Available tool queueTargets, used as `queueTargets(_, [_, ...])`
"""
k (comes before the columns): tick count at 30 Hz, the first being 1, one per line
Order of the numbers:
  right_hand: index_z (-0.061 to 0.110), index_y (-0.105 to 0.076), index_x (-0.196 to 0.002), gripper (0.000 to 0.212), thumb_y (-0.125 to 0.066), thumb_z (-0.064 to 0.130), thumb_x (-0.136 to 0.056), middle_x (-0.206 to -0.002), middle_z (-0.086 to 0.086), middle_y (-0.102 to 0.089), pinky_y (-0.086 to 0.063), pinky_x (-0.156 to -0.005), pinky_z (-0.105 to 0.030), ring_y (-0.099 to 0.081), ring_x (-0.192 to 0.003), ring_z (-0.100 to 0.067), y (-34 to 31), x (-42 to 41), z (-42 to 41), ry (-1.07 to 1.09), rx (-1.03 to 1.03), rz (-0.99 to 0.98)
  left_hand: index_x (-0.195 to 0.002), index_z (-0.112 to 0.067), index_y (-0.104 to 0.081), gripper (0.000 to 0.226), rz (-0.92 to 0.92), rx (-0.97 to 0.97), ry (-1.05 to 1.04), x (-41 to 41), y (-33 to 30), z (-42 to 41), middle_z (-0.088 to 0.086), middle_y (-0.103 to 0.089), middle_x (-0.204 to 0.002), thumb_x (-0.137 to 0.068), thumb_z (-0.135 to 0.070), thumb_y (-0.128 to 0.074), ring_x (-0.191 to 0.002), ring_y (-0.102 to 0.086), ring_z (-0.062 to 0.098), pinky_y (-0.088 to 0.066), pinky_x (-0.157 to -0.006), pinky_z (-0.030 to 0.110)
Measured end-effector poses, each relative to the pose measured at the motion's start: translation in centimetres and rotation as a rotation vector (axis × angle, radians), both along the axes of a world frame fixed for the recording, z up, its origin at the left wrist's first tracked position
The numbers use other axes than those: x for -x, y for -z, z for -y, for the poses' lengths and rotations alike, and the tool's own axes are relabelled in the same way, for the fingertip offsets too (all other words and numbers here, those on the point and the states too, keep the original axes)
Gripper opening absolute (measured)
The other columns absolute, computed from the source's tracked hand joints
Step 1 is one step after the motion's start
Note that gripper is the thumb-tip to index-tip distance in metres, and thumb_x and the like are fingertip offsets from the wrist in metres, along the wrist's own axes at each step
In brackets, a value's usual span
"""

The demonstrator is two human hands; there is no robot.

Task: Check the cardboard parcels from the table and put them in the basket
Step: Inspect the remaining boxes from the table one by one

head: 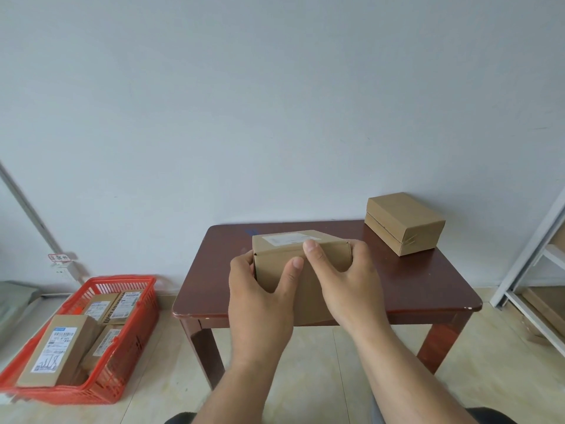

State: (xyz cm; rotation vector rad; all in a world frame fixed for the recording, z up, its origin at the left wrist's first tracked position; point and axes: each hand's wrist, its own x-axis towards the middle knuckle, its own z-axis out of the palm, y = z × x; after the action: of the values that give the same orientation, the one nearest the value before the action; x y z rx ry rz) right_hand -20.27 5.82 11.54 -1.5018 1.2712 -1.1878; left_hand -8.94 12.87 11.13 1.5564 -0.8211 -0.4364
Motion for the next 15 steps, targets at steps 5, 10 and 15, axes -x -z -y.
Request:
queueTargets(5, [0.035, -0.057, -0.135, 0.069, -0.077, 0.070, -0.079, -0.125, 0.018, -0.068, -0.052, -0.095, -0.027, -0.063, -0.116, -0.001, 0.7, 0.0, -0.6, -0.002, 0.013, 0.063, -0.110, -0.050, -0.046, 0.042, -0.052, -0.027, 0.060, -0.5, 0.0, 0.1, -0.020, -0.066, -0.112, -0.083, -0.061, -0.076, -0.094, -0.063, -0.012, -0.050, -0.071, 0.019])
queueTargets(10, [0.044, -0.051, -0.121, 0.053, -0.085, 0.053, -0.081, -0.124, 0.018, -0.065, -0.053, -0.088, -0.023, -0.062, -0.113, 0.003, 1.3, -0.5, -1.3, -0.034, -0.008, 0.092, -0.116, -0.043, -0.046, 0.045, -0.183, -0.026, 0.061, -0.8, -0.3, 0.1, -0.014, -0.067, -0.108, -0.085, -0.060, -0.075, -0.097, -0.066, 0.003, -0.059, -0.082, 0.039])
queueTargets(15, [0.034, -0.047, -0.122, 0.057, -0.087, 0.040, -0.081, -0.114, 0.022, -0.064, -0.044, -0.068, -0.013, -0.060, -0.093, 0.015, 0.8, -0.1, -0.7, -0.153, -0.156, 0.132, -0.122, -0.035, -0.043, 0.051, -0.154, -0.018, 0.085, -0.4, 0.2, -0.3, -0.019, -0.064, -0.108, -0.088, -0.043, -0.080, -0.086, -0.060, -0.019, -0.049, -0.073, 0.024])
